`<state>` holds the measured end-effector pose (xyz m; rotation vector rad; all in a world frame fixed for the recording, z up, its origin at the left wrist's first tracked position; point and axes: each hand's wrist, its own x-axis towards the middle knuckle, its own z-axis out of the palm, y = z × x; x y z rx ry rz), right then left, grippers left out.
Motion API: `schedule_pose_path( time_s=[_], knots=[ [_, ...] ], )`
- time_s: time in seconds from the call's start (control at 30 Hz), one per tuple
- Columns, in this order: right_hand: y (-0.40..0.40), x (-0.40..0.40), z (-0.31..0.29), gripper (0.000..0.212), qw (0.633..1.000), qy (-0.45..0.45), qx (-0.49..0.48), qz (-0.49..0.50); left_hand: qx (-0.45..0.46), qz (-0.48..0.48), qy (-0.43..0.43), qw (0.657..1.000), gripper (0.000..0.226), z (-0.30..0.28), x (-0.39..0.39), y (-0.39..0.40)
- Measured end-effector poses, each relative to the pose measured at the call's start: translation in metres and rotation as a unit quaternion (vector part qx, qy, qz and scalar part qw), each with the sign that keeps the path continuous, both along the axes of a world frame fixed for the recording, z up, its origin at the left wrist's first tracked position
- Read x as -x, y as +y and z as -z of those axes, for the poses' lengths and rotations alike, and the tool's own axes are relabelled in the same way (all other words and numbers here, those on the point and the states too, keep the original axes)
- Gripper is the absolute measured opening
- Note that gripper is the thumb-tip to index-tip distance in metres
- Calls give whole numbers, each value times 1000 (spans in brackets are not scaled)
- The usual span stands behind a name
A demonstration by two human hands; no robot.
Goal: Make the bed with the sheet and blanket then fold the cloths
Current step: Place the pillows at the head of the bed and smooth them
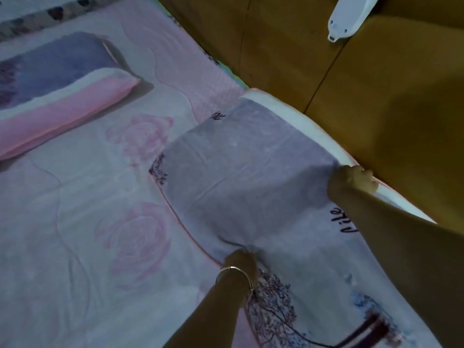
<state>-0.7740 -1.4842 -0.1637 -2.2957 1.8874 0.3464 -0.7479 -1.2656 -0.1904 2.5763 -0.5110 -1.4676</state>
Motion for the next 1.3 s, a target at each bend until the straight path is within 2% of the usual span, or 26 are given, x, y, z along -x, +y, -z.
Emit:
schedule_pose_path(
  time_s=[0.03,0.07,0.13,0.2,0.27,0.33,0.43,0.53,0.7,0.83,0.9,1.03,1.17,1.3],
  knots=[
    [9,-5,1,42,1000,7,-6,-7,-1,30,6,1000,43,4,-7,1],
    [17,-8,-1,46,998,16,-57,-20,-11,12,37,999,42,2,-10,0],
    [35,-13,-5,54,997,59,-45,-33,12,7,103,995,38,-2,-21,4],
    [50,-26,-5,49,994,65,-57,-73,-3,-46,154,987,43,-7,-34,11],
    [68,-43,-14,58,988,35,-120,-96,22,-67,104,992,43,-9,-56,16],
    [93,-62,-21,60,976,9,-155,-150,80,-80,18,993,29,-17,-76,16],
    [160,-102,-15,59,960,-28,-155,-230,131,-74,-107,983,31,-29,-115,46],
    [220,-151,3,54,947,-39,-149,-283,168,-55,-190,966,29,-31,-157,99],
    [336,-239,31,47,914,-51,-157,-370,175,-99,-246,948,23,-18,-240,207],
    [395,-290,52,48,894,-66,-178,-407,180,-133,-270,936,23,-3,-293,263],
    [417,-319,68,54,888,-58,-183,-419,175,-145,-286,931,24,9,-321,289],
    [444,-369,100,81,881,-22,-173,-439,143,-147,-318,925,32,36,-368,331],
    [457,-400,116,105,894,-16,-157,-420,102,-152,-359,915,45,49,-405,354],
    [469,-435,127,100,907,2,-195,-373,80,-156,-407,897,60,61,-455,366]
  ],
)
